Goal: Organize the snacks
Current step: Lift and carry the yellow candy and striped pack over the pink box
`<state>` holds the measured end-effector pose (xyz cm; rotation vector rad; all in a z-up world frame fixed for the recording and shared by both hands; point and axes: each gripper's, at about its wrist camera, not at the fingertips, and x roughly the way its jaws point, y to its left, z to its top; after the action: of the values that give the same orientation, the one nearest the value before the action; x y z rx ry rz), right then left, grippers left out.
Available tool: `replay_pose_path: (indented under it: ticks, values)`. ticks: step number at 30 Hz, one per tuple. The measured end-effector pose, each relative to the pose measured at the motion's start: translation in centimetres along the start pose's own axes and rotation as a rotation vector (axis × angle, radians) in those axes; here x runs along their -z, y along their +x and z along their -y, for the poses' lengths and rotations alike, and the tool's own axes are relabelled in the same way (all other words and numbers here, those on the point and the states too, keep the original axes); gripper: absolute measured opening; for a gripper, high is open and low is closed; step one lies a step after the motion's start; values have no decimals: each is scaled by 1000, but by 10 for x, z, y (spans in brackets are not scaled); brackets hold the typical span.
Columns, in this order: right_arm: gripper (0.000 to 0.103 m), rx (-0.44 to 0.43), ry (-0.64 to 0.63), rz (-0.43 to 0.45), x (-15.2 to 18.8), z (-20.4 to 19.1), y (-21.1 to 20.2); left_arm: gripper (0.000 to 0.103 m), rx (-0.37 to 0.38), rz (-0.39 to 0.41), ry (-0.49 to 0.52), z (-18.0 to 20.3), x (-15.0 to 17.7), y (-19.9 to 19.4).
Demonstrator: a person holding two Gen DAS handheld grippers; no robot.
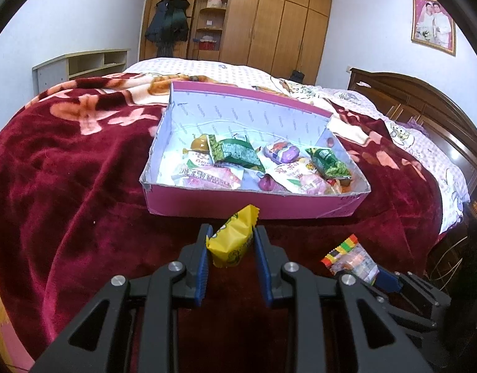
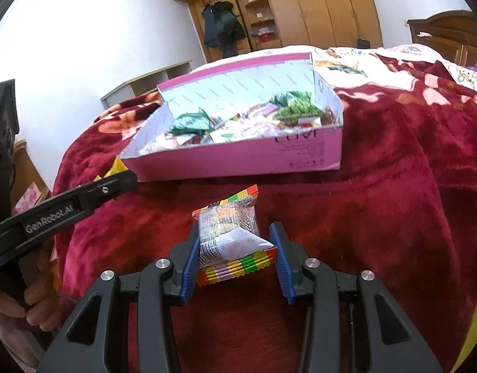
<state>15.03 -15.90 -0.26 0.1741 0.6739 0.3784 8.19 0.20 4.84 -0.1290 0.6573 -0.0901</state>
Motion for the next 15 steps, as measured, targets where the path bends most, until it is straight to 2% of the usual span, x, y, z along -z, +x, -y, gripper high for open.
replay_pose_path:
  ticks: [15]
  values:
    - [44,-15,-27,47,-41,0,-10,28,14,73,67,18,-36,-5]
